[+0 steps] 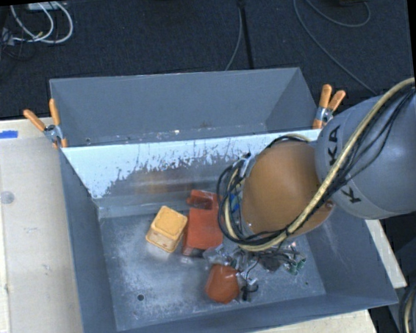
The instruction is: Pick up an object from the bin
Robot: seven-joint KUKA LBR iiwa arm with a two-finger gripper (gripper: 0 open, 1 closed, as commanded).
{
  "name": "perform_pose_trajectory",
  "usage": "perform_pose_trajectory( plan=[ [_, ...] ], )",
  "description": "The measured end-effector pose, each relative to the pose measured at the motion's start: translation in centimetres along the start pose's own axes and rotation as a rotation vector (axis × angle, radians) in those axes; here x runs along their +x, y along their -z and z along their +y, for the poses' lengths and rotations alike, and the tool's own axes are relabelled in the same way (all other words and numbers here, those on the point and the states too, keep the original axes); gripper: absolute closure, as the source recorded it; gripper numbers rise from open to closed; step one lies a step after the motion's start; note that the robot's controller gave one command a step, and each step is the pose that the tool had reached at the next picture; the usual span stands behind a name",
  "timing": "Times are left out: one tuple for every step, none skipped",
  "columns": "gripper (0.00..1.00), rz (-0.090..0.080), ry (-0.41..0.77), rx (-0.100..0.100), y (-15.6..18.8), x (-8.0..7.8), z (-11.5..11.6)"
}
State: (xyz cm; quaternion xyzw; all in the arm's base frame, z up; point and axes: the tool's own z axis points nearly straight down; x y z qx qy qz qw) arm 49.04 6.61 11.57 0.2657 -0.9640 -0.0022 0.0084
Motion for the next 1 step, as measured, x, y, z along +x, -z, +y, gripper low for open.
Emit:
perform_pose_trajectory(
  plan=[
    [1.0,-0.005,-0.071,0.002,11.42,0.63,0.23]
  ],
)
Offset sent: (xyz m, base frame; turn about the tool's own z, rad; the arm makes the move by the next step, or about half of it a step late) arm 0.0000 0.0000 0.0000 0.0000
